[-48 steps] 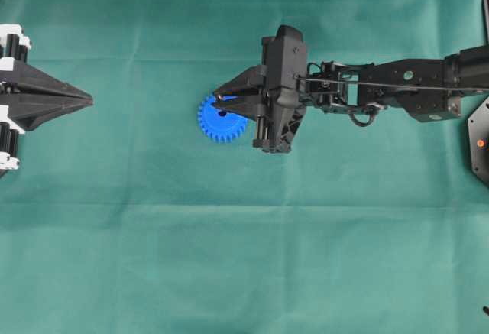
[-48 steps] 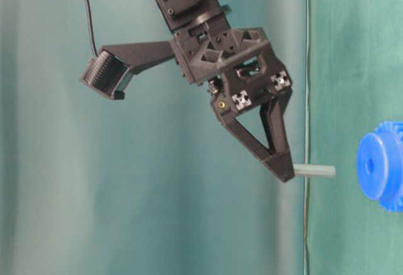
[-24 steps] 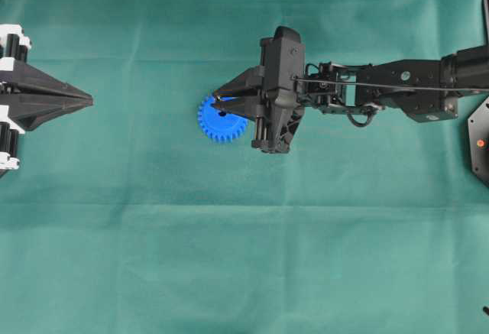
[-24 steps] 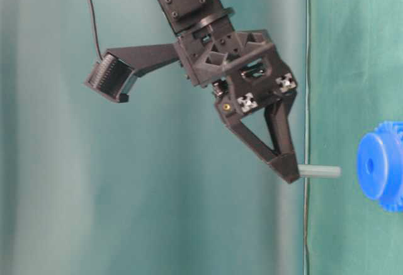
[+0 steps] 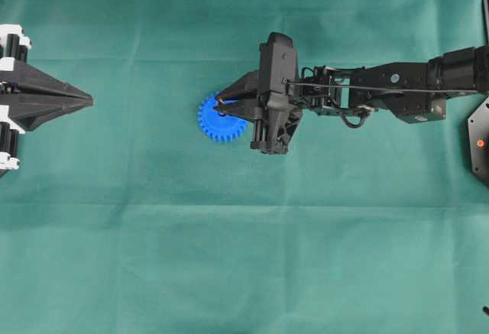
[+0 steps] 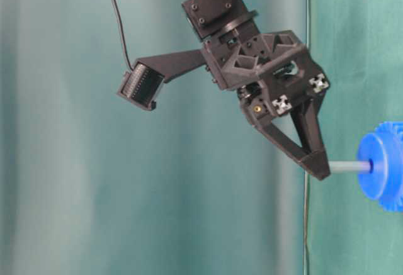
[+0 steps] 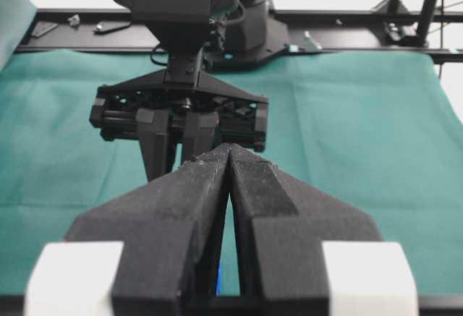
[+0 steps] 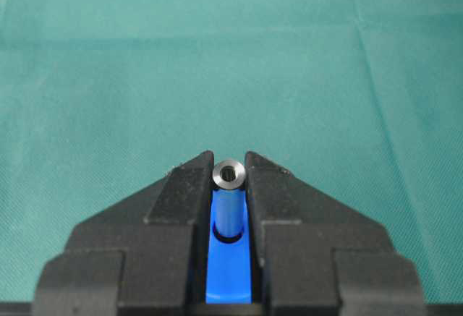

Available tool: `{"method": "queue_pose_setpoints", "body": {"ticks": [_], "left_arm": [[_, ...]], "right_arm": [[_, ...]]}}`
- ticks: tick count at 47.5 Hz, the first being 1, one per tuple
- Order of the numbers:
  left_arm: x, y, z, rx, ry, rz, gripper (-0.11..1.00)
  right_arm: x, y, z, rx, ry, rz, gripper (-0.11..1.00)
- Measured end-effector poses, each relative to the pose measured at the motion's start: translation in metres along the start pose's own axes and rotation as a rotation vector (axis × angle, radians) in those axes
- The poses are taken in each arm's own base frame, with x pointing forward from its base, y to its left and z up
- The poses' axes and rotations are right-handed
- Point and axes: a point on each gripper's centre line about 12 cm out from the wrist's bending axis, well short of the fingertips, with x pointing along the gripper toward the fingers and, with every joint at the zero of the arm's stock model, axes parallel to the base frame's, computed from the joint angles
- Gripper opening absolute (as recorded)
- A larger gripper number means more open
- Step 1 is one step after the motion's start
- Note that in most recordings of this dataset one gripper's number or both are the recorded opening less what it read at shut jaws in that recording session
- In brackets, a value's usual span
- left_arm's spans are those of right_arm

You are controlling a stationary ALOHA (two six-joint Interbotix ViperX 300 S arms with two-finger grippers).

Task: Insert the shaft placed at a random location into the center hole of the medium gear at another random location.
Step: 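Align the shaft above the hole and lower it into the gear, then press the shaft down into the hole with the right gripper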

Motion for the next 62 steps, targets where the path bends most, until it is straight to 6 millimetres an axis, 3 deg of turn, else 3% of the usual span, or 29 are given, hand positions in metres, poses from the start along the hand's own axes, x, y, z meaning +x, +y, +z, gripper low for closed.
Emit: {"method": "queue_pose_setpoints", "body": {"ticks": [62], "left_arm": [[0.0, 0.0, -0.001, 0.0, 0.008, 0.0, 0.0]], "right_arm": [[0.017, 0.0, -0.03, 0.001, 0.061, -0.002, 0.13]]}}
